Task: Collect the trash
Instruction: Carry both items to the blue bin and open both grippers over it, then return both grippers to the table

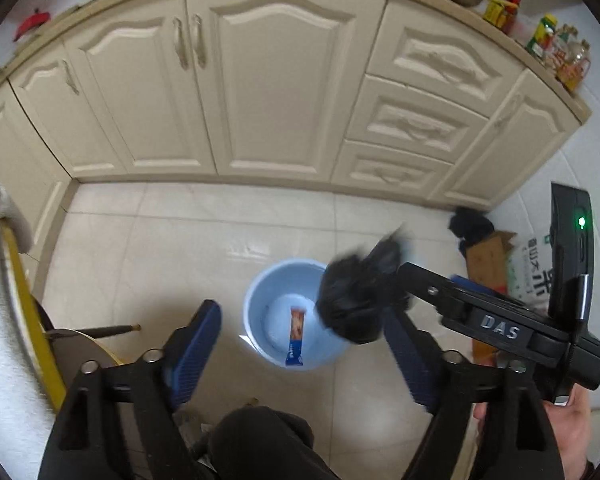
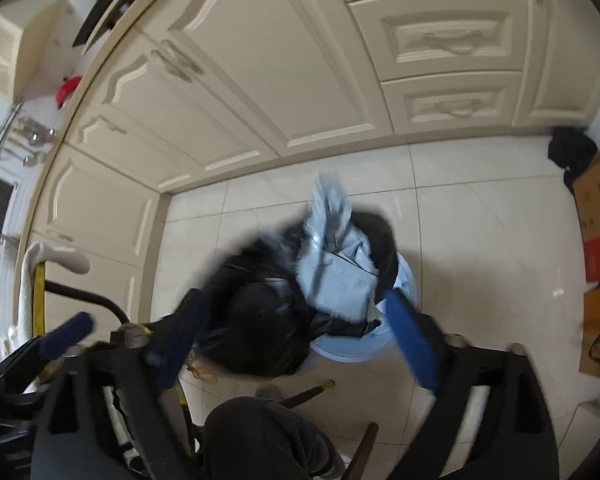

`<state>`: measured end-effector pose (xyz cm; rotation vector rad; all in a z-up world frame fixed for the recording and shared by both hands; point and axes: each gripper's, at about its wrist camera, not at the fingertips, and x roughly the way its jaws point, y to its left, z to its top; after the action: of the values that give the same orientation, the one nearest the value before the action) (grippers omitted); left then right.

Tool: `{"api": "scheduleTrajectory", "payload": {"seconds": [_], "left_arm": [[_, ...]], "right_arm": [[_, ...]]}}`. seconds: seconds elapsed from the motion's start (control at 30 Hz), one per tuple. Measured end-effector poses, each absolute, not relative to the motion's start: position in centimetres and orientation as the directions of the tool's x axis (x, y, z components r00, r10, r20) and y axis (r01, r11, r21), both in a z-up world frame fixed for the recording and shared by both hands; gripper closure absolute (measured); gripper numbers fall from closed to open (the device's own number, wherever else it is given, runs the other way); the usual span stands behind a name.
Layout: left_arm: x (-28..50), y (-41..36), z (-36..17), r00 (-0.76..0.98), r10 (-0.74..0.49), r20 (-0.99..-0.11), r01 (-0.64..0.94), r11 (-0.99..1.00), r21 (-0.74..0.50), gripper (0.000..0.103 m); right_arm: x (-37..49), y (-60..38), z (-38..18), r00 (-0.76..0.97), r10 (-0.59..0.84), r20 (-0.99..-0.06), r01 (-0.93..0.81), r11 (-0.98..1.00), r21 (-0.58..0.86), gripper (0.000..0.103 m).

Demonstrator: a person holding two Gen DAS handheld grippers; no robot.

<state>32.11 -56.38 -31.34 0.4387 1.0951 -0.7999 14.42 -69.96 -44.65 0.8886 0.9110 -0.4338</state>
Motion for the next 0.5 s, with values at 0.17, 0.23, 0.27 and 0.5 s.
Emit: {"api": "scheduleTrajectory", "payload": {"seconds": [0.17, 0.23, 0.27, 0.5], "left_arm": [[32.3, -55.8, -29.8, 0.31, -0.362, -0.879, 0.751, 0.66, -0.007, 0.011], [32.0, -54.7, -29.1, 0.342, -0.375, -0.862, 0.746, 0.666, 0.007, 0.005], [31.8, -53.5, -28.4, 0.356, -0.384, -0.852, 0.744, 0.668, 0.01, 0.005], [30.1, -47.2, -24.1, 0.448, -0.459, -0.767, 0.717, 0.697, 0.003, 0.003]], "right_arm": [[13.6, -69.4, -43.8, 0.553, -0.006, -0.833, 0.682, 0.578, 0.448, 0.0], [13.3, -68.9, -42.9, 0.554, -0.02, -0.832, 0.682, 0.585, 0.44, 0.0], [13.3, -68.6, -42.5, 0.554, -0.026, -0.832, 0.681, 0.589, 0.435, 0.0], [13.0, -65.6, -37.3, 0.609, -0.061, -0.791, 0.64, 0.627, 0.445, 0.0]]}}
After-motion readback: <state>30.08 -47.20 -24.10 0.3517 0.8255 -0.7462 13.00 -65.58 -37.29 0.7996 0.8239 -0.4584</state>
